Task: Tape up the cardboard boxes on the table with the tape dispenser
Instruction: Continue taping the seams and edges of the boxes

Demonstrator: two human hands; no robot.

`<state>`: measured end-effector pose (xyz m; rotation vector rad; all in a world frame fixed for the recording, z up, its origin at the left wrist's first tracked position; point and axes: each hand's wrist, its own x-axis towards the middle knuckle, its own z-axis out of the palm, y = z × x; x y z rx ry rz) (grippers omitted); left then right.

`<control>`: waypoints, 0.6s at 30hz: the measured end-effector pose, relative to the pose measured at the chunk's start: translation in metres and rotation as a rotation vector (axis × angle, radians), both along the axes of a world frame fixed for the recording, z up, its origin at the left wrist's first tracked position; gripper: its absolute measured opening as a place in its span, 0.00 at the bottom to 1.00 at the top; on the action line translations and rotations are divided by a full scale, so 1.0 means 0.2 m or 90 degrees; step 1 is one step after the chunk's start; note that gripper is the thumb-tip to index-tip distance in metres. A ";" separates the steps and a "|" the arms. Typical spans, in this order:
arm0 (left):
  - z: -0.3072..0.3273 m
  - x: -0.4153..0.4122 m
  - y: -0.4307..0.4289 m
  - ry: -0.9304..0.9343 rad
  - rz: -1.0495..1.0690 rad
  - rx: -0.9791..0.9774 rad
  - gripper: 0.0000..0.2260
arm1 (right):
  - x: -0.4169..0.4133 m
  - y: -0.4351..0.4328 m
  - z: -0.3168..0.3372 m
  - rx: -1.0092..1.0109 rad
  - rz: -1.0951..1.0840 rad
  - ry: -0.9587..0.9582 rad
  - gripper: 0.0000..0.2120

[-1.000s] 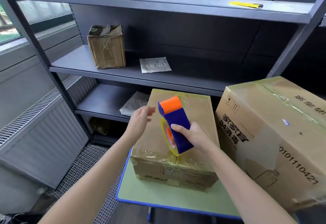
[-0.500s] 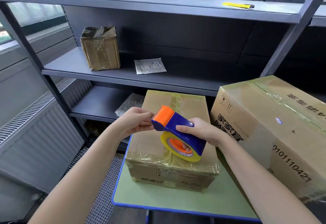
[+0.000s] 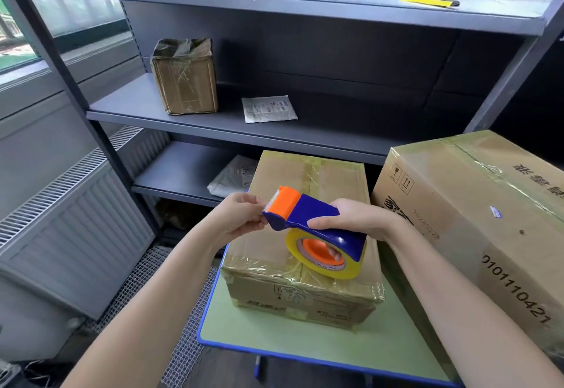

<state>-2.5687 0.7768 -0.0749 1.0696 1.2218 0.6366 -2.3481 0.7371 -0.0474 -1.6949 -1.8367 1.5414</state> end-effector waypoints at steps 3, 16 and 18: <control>-0.02 -0.05 -0.03 0.010 0.043 0.012 0.10 | -0.04 0.00 0.02 -0.009 0.036 -0.035 0.26; -0.15 -0.41 -0.18 0.075 0.205 0.038 0.10 | 0.04 -0.11 0.10 -0.091 0.116 -0.223 0.24; -0.24 -0.39 -0.23 0.069 0.193 0.049 0.11 | 0.03 -0.12 0.10 -0.097 0.129 -0.275 0.20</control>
